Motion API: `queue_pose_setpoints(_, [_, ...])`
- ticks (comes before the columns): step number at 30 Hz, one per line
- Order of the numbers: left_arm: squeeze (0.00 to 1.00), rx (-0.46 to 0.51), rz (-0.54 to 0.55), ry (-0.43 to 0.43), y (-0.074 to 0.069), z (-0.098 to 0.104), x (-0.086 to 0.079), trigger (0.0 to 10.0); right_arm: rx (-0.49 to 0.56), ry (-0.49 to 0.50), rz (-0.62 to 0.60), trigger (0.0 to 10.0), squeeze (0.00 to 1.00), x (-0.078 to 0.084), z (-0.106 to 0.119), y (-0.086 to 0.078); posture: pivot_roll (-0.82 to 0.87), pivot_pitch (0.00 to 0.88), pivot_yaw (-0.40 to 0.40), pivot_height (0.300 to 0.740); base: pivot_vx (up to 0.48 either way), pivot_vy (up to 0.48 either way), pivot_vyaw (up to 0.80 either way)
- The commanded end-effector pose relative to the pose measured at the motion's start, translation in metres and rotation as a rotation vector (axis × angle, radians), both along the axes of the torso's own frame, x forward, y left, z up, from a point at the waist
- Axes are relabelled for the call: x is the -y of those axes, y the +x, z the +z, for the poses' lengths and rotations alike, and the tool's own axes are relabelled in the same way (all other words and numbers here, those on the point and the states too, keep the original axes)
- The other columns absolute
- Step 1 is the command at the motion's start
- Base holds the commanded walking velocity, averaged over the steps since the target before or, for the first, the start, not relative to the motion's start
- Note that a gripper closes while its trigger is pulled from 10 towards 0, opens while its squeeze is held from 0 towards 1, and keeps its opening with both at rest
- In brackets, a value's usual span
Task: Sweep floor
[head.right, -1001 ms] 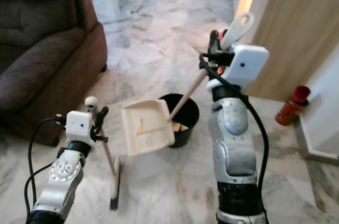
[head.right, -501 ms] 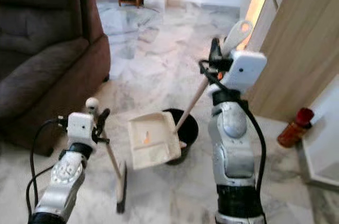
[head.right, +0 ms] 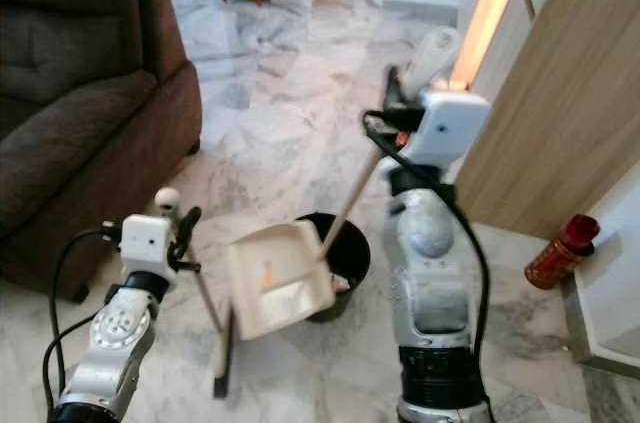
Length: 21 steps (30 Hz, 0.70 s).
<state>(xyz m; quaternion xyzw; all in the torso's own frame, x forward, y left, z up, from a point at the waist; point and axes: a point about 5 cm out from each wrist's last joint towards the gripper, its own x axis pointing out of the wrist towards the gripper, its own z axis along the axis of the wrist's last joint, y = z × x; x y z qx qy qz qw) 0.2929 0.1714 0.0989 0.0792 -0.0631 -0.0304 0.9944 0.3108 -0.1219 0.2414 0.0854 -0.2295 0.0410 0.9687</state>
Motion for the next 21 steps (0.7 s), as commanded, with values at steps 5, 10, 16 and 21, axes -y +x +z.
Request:
queue_pose_setpoints(5, [0.00, 0.058, -0.012, 0.009, 0.003, 0.011, 0.004, 10.0, 0.087, 0.018, -0.018, 10.0, 0.00, 0.006, 0.017, -0.005, 0.14, 0.047, 0.015, 0.740, 0.313, 0.000, 0.00])
queue_pose_setpoints(10, [0.00, 0.062, -0.011, 0.009, 0.003, 0.012, 0.004, 10.0, 0.105, 0.028, -0.014, 10.0, 0.00, 0.005, 0.022, -0.006, 0.14, 0.047, 0.015, 0.740, 0.313, 0.000, 0.00])
queue_pose_setpoints(16, [0.00, 0.065, -0.010, 0.009, 0.003, 0.013, 0.004, 10.0, 0.167, 0.051, -0.027, 10.0, 0.00, 0.007, 0.035, -0.008, 0.14, 0.044, 0.014, 0.740, 0.316, 0.000, 0.00])
queue_pose_setpoints(21, [0.00, 0.066, -0.011, 0.008, 0.004, 0.013, 0.004, 10.0, 0.195, 0.063, -0.044, 10.0, 0.00, 0.009, 0.042, -0.009, 0.15, 0.046, 0.014, 0.740, 0.319, 0.000, 0.00])
